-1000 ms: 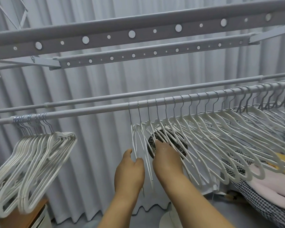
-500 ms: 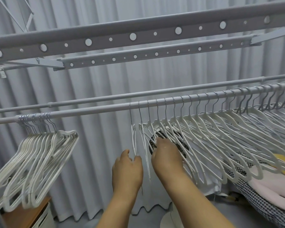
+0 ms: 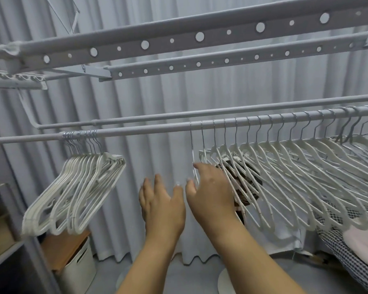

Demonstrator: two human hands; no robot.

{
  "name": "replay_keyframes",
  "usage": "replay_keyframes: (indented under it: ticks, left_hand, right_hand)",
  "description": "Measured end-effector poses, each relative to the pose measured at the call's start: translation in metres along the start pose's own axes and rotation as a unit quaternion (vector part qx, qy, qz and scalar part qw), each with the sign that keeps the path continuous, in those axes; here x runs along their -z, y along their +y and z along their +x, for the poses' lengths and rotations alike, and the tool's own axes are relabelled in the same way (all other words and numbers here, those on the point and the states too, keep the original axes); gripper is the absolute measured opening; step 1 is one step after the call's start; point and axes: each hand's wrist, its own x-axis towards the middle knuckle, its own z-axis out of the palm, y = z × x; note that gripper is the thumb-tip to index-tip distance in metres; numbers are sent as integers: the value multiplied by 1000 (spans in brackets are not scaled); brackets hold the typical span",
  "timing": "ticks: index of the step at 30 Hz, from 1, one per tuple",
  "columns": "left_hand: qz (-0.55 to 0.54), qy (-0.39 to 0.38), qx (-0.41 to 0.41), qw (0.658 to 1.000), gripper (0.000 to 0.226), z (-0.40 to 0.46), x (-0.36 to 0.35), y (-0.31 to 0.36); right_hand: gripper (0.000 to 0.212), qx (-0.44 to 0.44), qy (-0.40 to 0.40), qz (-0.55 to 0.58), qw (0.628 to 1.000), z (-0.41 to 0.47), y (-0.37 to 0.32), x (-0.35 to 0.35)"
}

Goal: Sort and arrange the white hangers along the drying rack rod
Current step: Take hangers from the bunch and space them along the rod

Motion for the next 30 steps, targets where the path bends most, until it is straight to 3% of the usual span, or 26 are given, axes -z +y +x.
replay_keyframes:
  ticks: [8, 15, 21, 30]
  left_hand:
    - [-4, 11, 24, 1000, 69, 5, 39, -30]
    - [-5, 27, 28, 999, 63, 23, 93, -71]
    - [-47, 16, 29, 998, 61, 48, 140, -106]
    - [-137, -62, 51, 987, 47, 68, 173, -123]
  right_hand:
    - [37, -19, -73, 53, 996, -15, -38, -31]
    - [20, -126, -168, 123, 970, -22, -84, -85]
    - [20, -187, -225, 160, 943, -28, -123, -141]
    - [21, -328, -244, 305, 860, -22, -152, -204]
